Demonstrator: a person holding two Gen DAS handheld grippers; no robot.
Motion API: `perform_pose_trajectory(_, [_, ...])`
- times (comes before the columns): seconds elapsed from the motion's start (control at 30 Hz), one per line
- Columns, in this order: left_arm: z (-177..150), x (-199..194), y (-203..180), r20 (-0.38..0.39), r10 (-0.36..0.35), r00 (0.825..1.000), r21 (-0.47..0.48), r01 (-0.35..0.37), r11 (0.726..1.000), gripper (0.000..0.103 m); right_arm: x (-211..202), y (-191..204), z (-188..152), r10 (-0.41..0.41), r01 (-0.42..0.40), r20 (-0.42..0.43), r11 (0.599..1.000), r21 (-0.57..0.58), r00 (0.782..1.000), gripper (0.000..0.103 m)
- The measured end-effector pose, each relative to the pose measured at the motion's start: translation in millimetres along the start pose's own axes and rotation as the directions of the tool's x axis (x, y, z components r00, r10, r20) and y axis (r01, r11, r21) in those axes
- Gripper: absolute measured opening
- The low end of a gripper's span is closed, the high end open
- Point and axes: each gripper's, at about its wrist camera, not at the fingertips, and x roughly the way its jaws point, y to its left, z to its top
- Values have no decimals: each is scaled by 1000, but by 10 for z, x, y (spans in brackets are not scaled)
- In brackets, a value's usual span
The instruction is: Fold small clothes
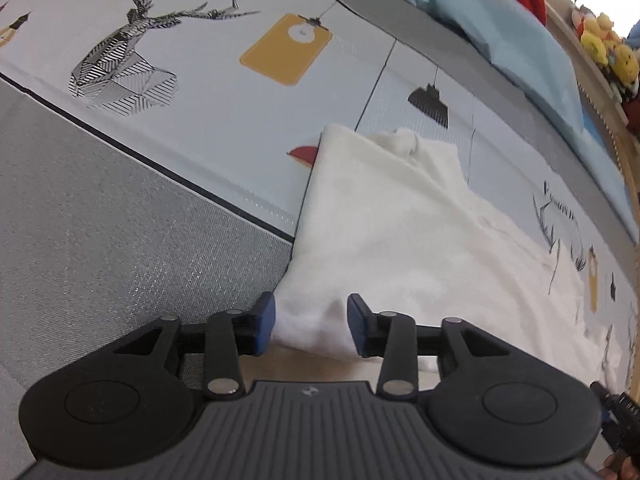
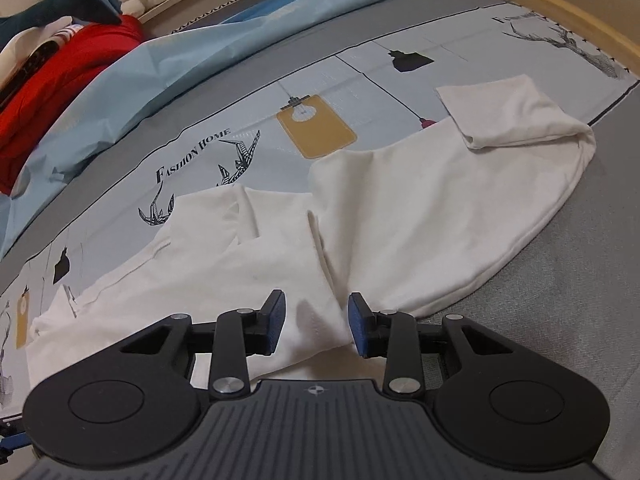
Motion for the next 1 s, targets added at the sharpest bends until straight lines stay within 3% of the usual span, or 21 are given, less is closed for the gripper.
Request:
perform_pose_trajectory(0.13, [-26,49,-12,-2,19,1000,49,-19,999,51,20,23,-6,-6,6,-1,1000,-5,1000,36])
perform_pose_trajectory(0.17, [-42,80,-32,-7,50,999,90,-49,995,50,28,34,-6,-6,6,-2,1000,-8,1000,36])
perform_pose_trajectory(0.23, [-95,186,-46,-13,180,984,173,-175,969,50,33,56,-11,-9,9,-1,1000,-18,1000,36])
perform_pose_trajectory(0.27, [-104,211,-2,-10,217,976,169,-212,963,55,39,62,-10,-10,10,-1,1000,-20,1000,36])
perform_pose_trajectory(0.33, [-75,172,64,-10,209,978,119,-206,971,54,47,65,-5,-16,16,0,1000,-18,1000,36])
perform_pose_trajectory(0.43, [-73,26,-44,75,226,971,146,-235,961,52,45,91,-6,-23,24,10,999,-35,1000,36])
perform_pose_trajectory(0.53, [-92,-38,-172,79,108,991,164,-120,979,52,52,107,-17,-26,27,13,998,-50,1000,36])
perform_pose_trajectory(0.63, [-92,-53,-173,56,17,998,142,-25,990,52,97,76,-32,-32,31,-4,999,-45,999,36])
perform_pose_trajectory(0.77, [-131,55,-208,20,32,999,182,-35,983,50,208,8,-77,-70,68,-48,996,-51,996,36])
perform_pose_trajectory(0.83, [-179,194,-187,-33,81,996,209,-72,975,41,238,-21,-92,-69,66,-59,997,-48,996,36])
perform_pose_trajectory(0.93, [-200,172,-245,-10,98,995,235,-93,968,40,207,-20,-100,-63,61,-48,997,-41,997,36])
perform_pose_trajectory(1.0, [-198,66,-322,22,68,997,239,-71,968,40,155,-22,-81,-50,50,-26,998,-29,998,36])
